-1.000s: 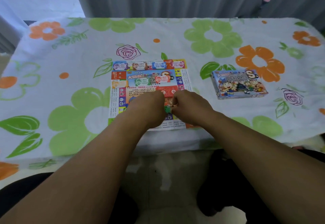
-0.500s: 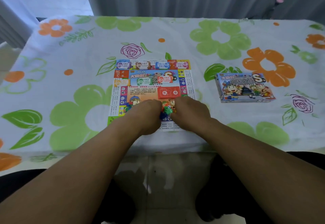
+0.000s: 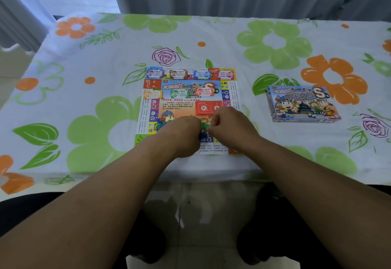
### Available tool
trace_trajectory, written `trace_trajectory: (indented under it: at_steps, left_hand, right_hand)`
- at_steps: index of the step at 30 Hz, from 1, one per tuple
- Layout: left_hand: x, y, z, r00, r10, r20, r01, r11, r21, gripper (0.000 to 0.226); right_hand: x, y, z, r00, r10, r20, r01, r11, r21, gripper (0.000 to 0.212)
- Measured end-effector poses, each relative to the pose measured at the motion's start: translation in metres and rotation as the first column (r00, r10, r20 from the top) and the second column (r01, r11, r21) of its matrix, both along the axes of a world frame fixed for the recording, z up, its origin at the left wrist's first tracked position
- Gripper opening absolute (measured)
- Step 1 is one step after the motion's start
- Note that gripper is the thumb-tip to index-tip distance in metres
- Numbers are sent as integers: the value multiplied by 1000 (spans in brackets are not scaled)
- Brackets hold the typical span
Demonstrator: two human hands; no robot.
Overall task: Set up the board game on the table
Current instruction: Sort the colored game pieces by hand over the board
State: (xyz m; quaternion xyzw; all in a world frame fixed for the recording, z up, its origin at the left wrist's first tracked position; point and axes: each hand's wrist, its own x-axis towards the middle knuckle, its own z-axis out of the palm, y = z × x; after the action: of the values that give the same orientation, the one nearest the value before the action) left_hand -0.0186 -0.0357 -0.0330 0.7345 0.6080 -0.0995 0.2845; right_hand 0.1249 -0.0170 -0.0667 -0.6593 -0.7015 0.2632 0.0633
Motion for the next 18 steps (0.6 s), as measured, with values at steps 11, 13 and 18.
trace_trajectory:
  at_steps: [11,13,18]
  left_hand:
    - [0,2,9,999,35,31,-37,998,56,34]
    - [-2,4,12,998,54,44,-57,996,72,31]
    - [-10,5,8,995,86,51,-88,995,42,34]
  right_hand:
    - [51,0,39,997,72,12,-72,997,3,6]
    - [61,-3,38,994,108,28,-108,994,-5,6]
    - [65,-5,30,966,218,140,-223,975,17,10]
